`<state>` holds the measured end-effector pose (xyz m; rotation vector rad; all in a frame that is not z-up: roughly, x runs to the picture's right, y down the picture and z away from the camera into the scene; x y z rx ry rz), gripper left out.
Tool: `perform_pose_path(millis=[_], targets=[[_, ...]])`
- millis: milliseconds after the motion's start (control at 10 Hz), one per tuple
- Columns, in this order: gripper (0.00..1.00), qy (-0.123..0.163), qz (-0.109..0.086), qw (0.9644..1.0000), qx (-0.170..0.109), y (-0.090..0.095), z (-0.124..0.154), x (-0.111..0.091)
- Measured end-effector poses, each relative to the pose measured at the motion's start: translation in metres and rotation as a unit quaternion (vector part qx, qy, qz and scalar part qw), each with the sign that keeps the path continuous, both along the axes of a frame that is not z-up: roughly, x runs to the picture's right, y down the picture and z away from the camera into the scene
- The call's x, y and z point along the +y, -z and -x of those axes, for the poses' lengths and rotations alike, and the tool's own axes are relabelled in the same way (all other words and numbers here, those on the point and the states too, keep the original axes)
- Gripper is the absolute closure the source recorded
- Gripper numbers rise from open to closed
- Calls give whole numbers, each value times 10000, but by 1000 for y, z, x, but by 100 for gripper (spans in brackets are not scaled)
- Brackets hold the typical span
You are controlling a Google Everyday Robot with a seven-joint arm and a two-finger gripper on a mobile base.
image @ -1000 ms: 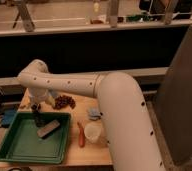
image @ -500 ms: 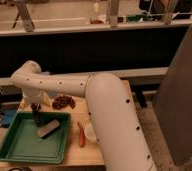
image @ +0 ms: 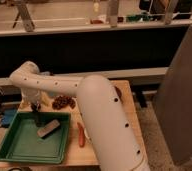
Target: Wipe tray with brush
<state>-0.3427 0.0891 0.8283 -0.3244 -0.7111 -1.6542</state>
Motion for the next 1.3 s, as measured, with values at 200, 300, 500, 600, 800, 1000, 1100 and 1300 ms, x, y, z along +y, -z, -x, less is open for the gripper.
perform_pose_path(millis=[200,300,500,600,800,1000,1100,1300], targets=[[20,11,75,10000,25,-12,4,2],[20,28,106,9999,46,-19,7,5],[20,36,131,9999,73,-29,11,11],[20,42,129,9999,90,-33,13,13],[28,41,124,9998,143,-43,15,15],[48,28,127,9997,220,-51,16,17],[59,-5,132,9996,243,-54,17,18],[79,-58,117,9993,362,-59,12,18]])
